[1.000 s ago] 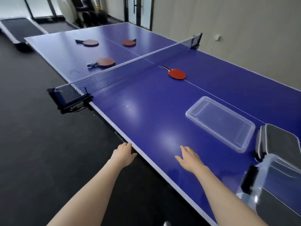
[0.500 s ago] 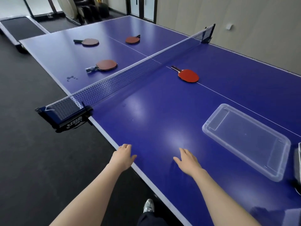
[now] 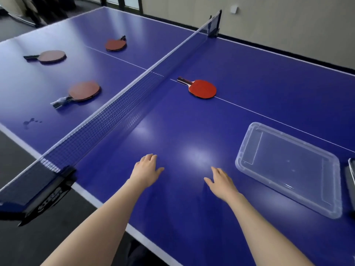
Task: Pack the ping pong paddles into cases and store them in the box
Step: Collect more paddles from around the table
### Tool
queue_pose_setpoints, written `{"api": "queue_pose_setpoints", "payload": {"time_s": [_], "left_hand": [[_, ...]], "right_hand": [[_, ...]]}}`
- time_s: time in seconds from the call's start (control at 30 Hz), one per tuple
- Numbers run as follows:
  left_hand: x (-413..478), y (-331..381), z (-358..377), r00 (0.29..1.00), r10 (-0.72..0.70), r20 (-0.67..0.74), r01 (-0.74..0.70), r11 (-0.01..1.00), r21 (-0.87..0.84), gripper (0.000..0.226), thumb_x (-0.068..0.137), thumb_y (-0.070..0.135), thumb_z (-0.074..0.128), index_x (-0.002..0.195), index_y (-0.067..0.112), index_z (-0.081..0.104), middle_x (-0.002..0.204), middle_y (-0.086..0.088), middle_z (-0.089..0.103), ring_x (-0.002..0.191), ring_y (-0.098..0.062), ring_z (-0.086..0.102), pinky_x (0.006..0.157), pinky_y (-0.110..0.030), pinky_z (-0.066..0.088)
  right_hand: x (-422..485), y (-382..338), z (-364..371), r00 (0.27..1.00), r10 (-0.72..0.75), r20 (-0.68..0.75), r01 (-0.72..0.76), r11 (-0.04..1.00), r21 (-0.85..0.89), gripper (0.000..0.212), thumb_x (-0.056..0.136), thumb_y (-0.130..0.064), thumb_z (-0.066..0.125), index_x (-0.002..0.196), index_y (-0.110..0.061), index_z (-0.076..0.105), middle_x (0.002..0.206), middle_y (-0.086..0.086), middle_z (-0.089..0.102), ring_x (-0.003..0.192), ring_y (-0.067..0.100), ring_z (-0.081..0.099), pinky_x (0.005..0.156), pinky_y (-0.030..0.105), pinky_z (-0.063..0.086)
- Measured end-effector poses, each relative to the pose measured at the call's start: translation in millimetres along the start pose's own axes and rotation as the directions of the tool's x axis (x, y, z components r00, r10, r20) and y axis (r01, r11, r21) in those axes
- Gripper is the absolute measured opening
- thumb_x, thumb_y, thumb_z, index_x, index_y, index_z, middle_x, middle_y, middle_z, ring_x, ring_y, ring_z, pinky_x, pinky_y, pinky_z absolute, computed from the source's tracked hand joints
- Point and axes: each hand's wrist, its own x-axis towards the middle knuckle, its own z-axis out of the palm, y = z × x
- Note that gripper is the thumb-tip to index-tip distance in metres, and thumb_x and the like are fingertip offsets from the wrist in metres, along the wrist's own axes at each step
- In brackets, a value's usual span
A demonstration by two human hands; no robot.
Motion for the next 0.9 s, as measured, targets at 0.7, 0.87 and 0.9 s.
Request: {"api": "queue_pose_setpoints", "payload": {"time_s": [0.7,0.87,0.9], "left_hand": [[314,-97,-19,0.966,0.258,-0.022,-0.249,0.949,0.191,0.084,0.093,0.064,0.015,0.152,0.01,-0.007,0.161,-0.005,-0.011,0.148,-0.021,-0.013,0.121,-0.039,-0.002],[341,-104,-7,0.961,0.265,-0.077,-0.248,0.952,0.178,0.086,0.09,0.069,0.003,0.153,0.011,-0.002,0.161,-0.002,-0.012,0.148,-0.018,-0.013,0.121,-0.04,-0.004],[341,-105,-6,0.958,0.272,-0.093,-0.252,0.95,0.185,0.087,0.089,0.069,0.0,0.153,0.011,0.0,0.161,-0.002,-0.01,0.148,-0.018,-0.011,0.121,-0.04,-0.003]], "right_hand": [[278,-137,-83,0.914,0.226,-0.337,-0.181,0.97,0.16,0.06,0.099,-0.038,0.043,0.149,-0.011,0.023,0.15,0.01,0.033,0.139,0.027,0.028,0.109,0.041,0.029],[361,-153,-114,0.918,0.191,-0.348,-0.154,0.979,0.134,0.061,0.099,-0.037,0.044,0.149,-0.009,0.023,0.152,0.01,0.031,0.14,0.026,0.027,0.109,0.041,0.028],[378,-155,-120,0.918,0.182,-0.352,-0.145,0.981,0.127,0.06,0.099,-0.037,0.045,0.149,-0.009,0.024,0.151,0.01,0.031,0.139,0.027,0.027,0.108,0.041,0.028]]}}
